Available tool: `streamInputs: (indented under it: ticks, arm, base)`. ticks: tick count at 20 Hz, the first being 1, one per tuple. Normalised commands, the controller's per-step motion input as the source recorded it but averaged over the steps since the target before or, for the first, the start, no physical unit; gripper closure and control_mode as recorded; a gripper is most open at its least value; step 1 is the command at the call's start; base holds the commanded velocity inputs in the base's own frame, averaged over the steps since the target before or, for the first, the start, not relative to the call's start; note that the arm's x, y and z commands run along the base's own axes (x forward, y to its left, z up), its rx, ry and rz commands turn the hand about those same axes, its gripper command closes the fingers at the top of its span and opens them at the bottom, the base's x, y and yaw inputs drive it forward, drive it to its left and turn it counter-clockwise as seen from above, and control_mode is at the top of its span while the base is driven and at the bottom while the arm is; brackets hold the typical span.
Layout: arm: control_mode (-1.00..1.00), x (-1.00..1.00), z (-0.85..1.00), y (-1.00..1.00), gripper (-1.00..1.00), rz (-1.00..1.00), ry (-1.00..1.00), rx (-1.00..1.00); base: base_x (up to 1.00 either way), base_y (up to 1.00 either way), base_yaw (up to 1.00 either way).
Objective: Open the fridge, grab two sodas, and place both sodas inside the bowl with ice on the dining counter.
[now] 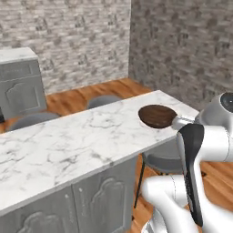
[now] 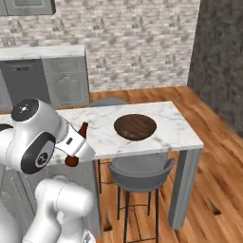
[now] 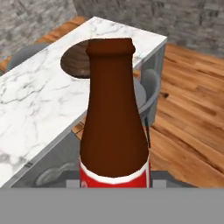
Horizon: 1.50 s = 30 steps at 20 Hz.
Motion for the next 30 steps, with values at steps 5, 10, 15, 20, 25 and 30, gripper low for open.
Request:
streamInputs:
  ticks: [5, 10, 15, 20, 25, 30]
  arm:
    - [1.0, 0.0, 0.0, 0.0, 1.0, 0.0, 0.0, 0.0]
    - [1.0, 0.0, 0.0, 0.0, 1.0, 0.0, 0.0, 0.0]
    - [1.0, 0.0, 0.0, 0.0, 1.0, 0.0, 0.0, 0.0]
    - [1.0, 0.0, 0.0, 0.0, 1.0, 0.0, 0.0, 0.0]
    - [-1.0, 0.69, -0.06, -0.38, 1.0, 0.33, 0.0, 0.01]
    - [-1.0, 0.99, -0.14, -0.33, 1.0, 0.32, 0.09, 0.01]
  base:
    - [0.2, -0.72, 0.45]
    - [0.26, -0.72, 0.44]
    - [0.43, -0.67, 0.43]
    - [0.68, -0.57, 0.43]
    - [0.16, -0.1, 0.09]
    - [0.0, 0.0, 0.0]
